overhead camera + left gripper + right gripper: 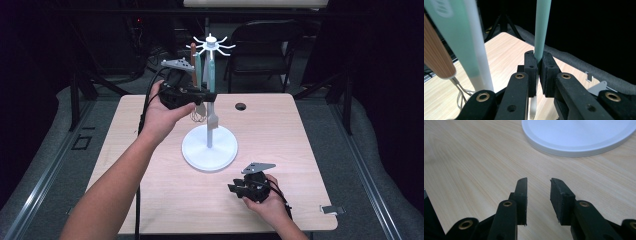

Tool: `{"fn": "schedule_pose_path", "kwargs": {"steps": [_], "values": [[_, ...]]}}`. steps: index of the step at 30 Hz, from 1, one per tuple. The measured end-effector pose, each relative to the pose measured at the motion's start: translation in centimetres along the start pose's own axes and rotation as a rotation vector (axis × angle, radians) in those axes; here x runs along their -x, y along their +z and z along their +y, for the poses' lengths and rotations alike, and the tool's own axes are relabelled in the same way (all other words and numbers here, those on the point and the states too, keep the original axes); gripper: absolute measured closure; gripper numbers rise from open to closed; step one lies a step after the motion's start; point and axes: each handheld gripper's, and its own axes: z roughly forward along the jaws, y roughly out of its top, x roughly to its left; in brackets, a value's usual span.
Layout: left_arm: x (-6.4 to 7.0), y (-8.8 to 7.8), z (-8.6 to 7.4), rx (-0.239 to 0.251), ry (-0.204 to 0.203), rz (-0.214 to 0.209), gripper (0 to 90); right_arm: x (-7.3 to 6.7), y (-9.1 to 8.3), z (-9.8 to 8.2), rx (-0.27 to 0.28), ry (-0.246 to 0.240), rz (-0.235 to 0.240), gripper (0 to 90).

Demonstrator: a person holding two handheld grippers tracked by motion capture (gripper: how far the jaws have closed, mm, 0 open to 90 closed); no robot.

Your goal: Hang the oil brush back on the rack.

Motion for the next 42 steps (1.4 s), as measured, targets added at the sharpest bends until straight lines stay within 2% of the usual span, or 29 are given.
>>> {"fn": "schedule_pose_path", "kwargs": {"steps": [2, 4, 7, 13, 19, 22, 25, 33, 42], "values": [[-0.3, 0.1, 0.2, 0.007, -0.01, 0.001, 85.0, 0.0, 0.0, 0.0, 0.007, 0.002, 0.002, 67.1], [-0.5, 0.3, 0.3, 0.004, -0.012, -0.002, 85.0, 0.0, -0.3, 0.0, -0.008, -0.01, -0.011, 67.2], [-0.6, 0.5, 0.6, 0.003, -0.014, -0.004, 85.0, -0.1, -0.2, -0.1, 0.006, 0.005, 0.0, 67.2], [-1.2, 0.7, 0.7, 0.01, -0.043, -0.013, 84.9, -0.1, -0.2, -0.2, 0.004, 0.003, -0.001, 67.1], [-1.6, 0.9, 0.3, 0.015, -0.067, 0.009, 83.2, -0.1, -0.1, -0.2, 0.003, 0.005, 0.002, 67.2], [-1.6, 0.9, 0.3, 0.013, -0.065, 0.013, 81.9, -0.1, -0.1, -0.2, 0.002, 0.003, 0.004, 67.2], [-1.6, 0.9, 0.1, 0.003, -0.058, 0.036, 77.5, -0.1, -0.1, -0.2, 0.005, 0.004, 0.003, 67.2], [-1.4, 0.8, -0.2, -0.015, -0.043, 0.07, 74.0, -0.1, 0.0, -0.1, 0.002, 0.004, 0.004, 67.2], [-1.6, 0.5, -1.6, -0.031, -0.061, 0.086, 71.5, 0.0, -0.1, -0.1, 0.002, 0.004, 0.0, 67.1]]}}
